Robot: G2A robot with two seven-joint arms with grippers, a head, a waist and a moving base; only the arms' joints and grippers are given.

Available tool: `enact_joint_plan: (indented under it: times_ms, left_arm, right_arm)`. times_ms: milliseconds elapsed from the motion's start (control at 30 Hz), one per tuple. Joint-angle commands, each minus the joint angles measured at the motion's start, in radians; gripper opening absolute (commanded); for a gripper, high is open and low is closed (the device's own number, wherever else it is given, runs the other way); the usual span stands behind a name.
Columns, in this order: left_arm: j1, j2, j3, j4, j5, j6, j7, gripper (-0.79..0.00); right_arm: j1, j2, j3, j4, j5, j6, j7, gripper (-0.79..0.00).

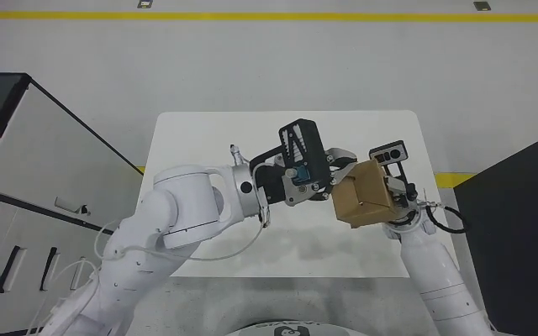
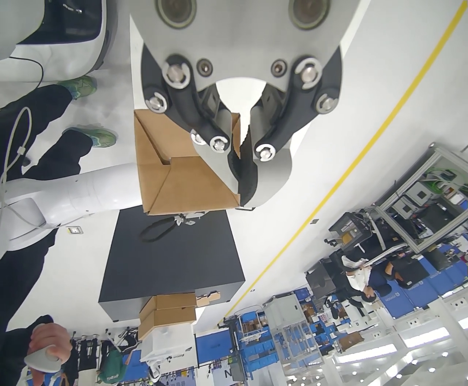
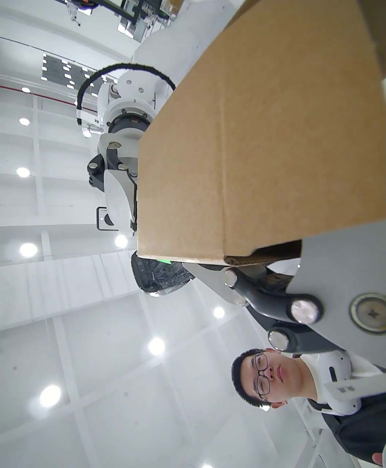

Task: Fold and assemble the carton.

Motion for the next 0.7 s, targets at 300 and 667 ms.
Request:
enact_joint_plan:
  times_ms: [300, 667]
  left_arm:
    - [-0.01, 0.014, -0.055, -0.02, 0.018, -0.031, -0.147, -0.785]
    - [-0.018, 0.019, -0.065, -0.027, 0.024, -0.048, -0.211, -0.009]
  right_arm:
    - [0.007, 0.007, 0.068, -0.009, -0.129, -0.034, -0.024, -0.785]
    - [0.013, 0.01, 0.077, -0.025, -0.191, -0.04, -0.044, -0.785]
